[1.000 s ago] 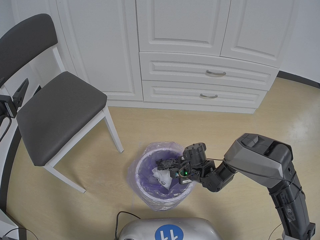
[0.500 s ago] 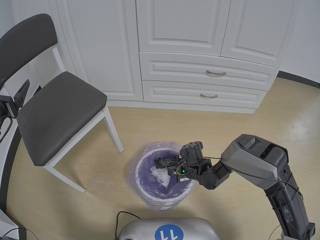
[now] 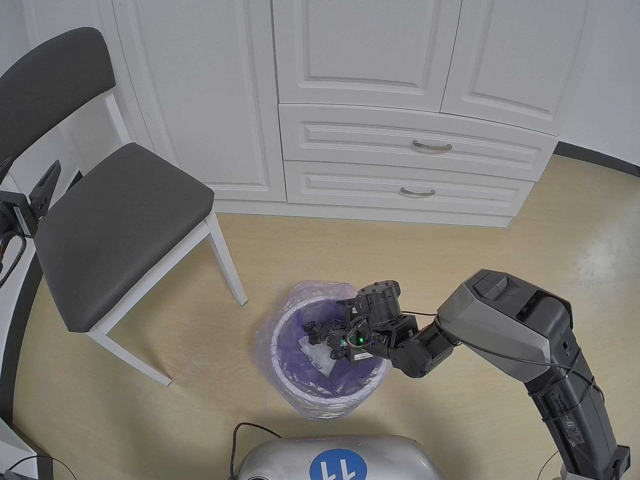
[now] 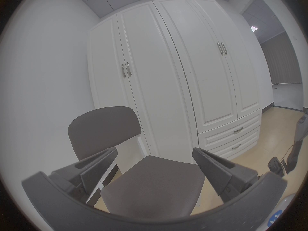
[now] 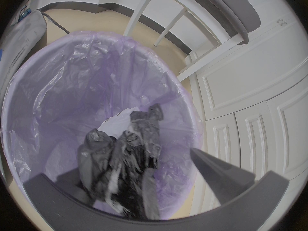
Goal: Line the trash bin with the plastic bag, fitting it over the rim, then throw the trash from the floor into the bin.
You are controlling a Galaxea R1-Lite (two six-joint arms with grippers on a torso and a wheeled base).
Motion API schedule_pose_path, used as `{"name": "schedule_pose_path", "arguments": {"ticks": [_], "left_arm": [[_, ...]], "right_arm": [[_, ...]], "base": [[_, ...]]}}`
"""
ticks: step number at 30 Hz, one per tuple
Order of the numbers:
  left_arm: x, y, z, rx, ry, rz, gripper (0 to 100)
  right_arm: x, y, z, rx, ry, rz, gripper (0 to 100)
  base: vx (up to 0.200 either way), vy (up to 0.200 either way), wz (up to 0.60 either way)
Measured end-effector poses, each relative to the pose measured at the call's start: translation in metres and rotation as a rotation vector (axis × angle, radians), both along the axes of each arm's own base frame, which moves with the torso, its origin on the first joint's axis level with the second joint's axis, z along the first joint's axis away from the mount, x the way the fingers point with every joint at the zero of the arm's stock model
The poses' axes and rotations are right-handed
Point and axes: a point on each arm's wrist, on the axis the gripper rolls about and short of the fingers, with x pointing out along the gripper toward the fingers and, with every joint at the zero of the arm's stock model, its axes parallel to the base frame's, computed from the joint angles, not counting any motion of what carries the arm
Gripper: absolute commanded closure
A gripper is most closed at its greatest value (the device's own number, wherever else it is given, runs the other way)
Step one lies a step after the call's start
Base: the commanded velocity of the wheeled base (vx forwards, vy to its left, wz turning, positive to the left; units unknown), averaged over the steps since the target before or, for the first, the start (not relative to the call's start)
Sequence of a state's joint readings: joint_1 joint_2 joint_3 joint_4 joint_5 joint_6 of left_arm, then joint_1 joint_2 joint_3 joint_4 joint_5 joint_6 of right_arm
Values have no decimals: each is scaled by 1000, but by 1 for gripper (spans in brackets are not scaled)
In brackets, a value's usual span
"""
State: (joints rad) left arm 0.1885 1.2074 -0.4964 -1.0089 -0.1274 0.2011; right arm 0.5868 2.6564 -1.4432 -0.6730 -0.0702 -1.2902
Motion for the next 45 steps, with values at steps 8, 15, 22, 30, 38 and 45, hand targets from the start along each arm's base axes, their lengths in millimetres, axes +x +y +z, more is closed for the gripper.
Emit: {"name": "schedule_pose_path", "arguments": {"ticks": [8, 15, 22, 30, 38, 45], "left_arm": [[0, 0, 0, 0, 0, -1, 0], [0, -1, 0, 0, 0, -3, 0], [0, -4, -1, 1, 1, -23, 0], [-2, -6, 0, 1, -2, -35, 0], [-3, -7, 0, 1, -5, -37, 0], [-5, -7, 0, 2, -9, -37, 0]], "right_arm": [[4, 6, 8, 18, -18, 12, 0], [3, 13, 19, 35, -43, 26, 0], [-2, 17, 39, 58, -73, 39, 0], [-15, 26, 56, 73, -91, 69, 0], [-23, 27, 71, 84, -104, 81, 0], [-27, 25, 87, 98, -123, 80, 0]], "base": [[0, 0, 0], [0, 0, 0], [0, 0, 0], [0, 0, 0], [0, 0, 0], [0, 0, 0]]}}
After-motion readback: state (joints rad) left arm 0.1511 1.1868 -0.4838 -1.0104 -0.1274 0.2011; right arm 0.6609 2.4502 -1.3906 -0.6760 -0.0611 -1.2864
